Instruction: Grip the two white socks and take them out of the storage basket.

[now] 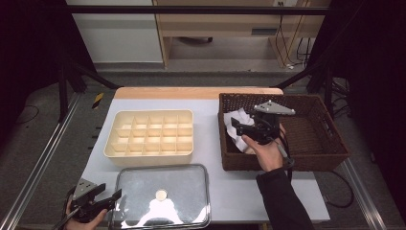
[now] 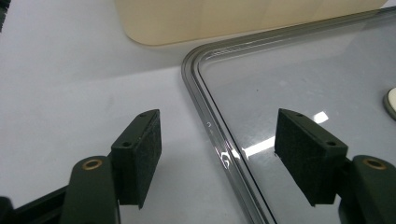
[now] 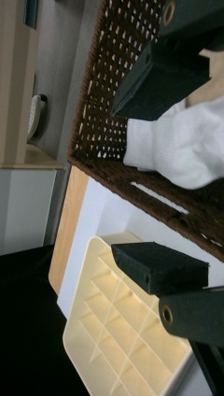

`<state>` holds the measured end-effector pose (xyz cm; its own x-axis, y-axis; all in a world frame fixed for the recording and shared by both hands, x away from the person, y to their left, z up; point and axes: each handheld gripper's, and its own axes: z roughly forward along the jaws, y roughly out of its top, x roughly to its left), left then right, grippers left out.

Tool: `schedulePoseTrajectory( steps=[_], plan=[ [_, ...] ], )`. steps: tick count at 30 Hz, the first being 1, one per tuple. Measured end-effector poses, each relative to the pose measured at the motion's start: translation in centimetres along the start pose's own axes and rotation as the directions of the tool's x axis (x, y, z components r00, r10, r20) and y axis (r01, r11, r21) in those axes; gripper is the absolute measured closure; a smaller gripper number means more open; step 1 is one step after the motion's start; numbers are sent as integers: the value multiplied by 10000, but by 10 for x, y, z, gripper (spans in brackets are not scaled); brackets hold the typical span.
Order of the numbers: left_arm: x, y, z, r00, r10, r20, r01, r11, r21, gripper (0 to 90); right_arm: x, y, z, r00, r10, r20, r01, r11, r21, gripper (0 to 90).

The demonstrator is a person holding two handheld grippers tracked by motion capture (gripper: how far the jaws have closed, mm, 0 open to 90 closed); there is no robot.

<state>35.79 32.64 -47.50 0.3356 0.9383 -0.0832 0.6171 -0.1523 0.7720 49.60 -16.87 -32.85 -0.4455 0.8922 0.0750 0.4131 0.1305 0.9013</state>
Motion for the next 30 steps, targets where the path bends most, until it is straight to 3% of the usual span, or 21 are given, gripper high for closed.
schedulePoseTrajectory(
  steps=[3, 7, 14, 22, 26, 30],
  plan=[
    [0, 0, 0, 10000, 18, -7, -18, 10000, 5, 315, -11, 6, 12, 9996, -54, 277, 51, 9999, 97, 293],
    [-1, 0, 0, 10000, 41, -23, -41, 10000, 12, 315, -22, 7, 28, 9974, -326, 637, 285, 9976, 637, 315],
    [0, 0, 0, 10000, 62, 16, -62, 10000, 53, 319, -37, 2, 60, 9951, -45, 986, -80, 9919, 1266, 372],
    [0, 0, 0, 10000, 28, 31, -28, 10000, 60, 325, -42, -11, 88, 9916, -13, 1290, -276, 9746, 2224, 402],
    [0, 0, 0, 10000, 42, 40, -42, 10000, 84, 337, -42, -18, 98, 9923, -87, 1232, -264, 9596, 2803, 408],
    [1, 0, 0, 10000, 9, 23, -9, 10000, 95, 340, -42, -21, 101, 9916, -29, 1297, -374, 9510, 3070, 409]
  ],
)
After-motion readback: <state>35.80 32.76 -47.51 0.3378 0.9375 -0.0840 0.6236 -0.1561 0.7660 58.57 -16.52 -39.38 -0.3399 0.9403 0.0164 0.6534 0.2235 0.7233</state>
